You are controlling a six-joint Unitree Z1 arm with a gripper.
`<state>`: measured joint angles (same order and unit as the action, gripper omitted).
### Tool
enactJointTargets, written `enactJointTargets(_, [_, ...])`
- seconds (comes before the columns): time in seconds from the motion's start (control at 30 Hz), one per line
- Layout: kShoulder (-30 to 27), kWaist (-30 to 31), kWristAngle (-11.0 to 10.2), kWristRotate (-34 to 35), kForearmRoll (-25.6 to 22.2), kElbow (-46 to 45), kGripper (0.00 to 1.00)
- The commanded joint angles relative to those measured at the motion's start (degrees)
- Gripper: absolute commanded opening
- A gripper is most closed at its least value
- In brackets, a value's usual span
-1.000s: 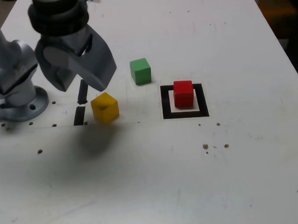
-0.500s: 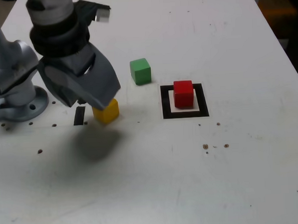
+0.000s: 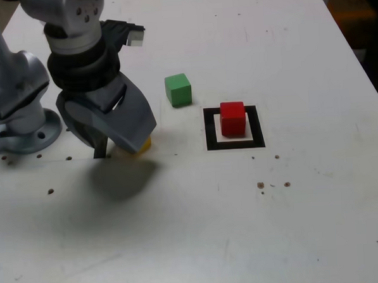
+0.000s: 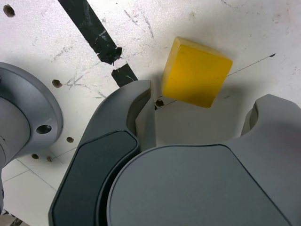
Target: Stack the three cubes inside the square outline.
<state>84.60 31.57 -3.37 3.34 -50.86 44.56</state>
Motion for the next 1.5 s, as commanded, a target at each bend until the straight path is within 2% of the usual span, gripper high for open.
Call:
enactJointTargets(0.0, [0.44, -0.24, 0.01, 0.0, 0.39, -0.26, 0.78])
enactJointTargets(0.63, [4.14, -0.42, 1.16, -1.4, 3.98, -1.81, 0.76])
enactJointTargets(0.83, [5.36, -0.95, 1.26, -2.13, 4.18, -1.81, 0.73])
enactJointTargets(1.03, [5.78, -1.54, 1.33, -2.38, 4.06, -1.79, 0.55])
enactJointTargets(1.2, [5.81, -1.86, 1.38, -2.31, 3.85, -1.76, 0.33])
enactJointTargets(1.47, [5.76, -2.24, 1.66, -2.12, 3.23, -1.77, 0.24])
